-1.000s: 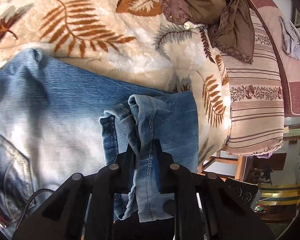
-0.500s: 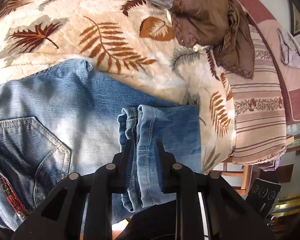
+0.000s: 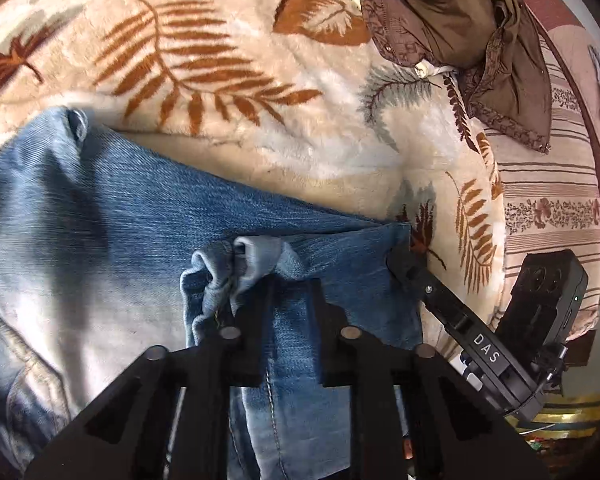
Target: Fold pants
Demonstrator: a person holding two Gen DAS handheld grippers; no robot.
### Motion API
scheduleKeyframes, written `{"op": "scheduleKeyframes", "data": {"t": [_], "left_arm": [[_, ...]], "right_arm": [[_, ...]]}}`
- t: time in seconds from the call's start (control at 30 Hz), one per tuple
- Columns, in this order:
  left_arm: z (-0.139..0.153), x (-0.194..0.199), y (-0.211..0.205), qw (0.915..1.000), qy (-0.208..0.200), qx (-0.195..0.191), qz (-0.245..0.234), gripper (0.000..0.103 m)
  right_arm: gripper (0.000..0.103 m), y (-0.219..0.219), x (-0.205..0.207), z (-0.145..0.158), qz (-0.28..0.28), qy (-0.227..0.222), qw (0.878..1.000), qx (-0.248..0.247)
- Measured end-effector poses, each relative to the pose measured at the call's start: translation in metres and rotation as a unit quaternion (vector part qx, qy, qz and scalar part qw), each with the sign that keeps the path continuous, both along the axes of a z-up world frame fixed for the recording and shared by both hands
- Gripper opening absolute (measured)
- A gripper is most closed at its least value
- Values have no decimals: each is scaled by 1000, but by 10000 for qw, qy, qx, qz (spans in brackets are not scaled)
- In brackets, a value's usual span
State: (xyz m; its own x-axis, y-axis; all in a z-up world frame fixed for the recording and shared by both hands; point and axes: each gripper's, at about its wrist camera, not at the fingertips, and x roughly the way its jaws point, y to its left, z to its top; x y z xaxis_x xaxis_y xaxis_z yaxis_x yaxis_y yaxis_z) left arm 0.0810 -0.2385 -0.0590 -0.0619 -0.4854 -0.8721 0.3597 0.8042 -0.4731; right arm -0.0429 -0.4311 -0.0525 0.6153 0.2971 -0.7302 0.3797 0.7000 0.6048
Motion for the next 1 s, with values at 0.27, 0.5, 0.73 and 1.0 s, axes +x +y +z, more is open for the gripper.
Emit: {"op": "scheduleKeyframes", "data": {"t": [0.27, 0.5, 0.73, 1.0], "left_arm": [[44, -27, 28, 9990, 19, -279, -353, 22], [6, -83, 26, 9966, -143, 149, -803, 55], [31, -93, 51, 9967, -351, 21, -736, 54], [86, -65, 156, 9951, -609, -748, 231, 54]], "right_arm": [[14, 3, -41, 41, 416, -373, 9984, -21], [33, 49, -82, 26, 878, 126, 9947, -527], [33, 45, -94, 28, 214, -9, 9996, -175], [50, 101, -77, 69, 559, -103, 9938, -955]]}}
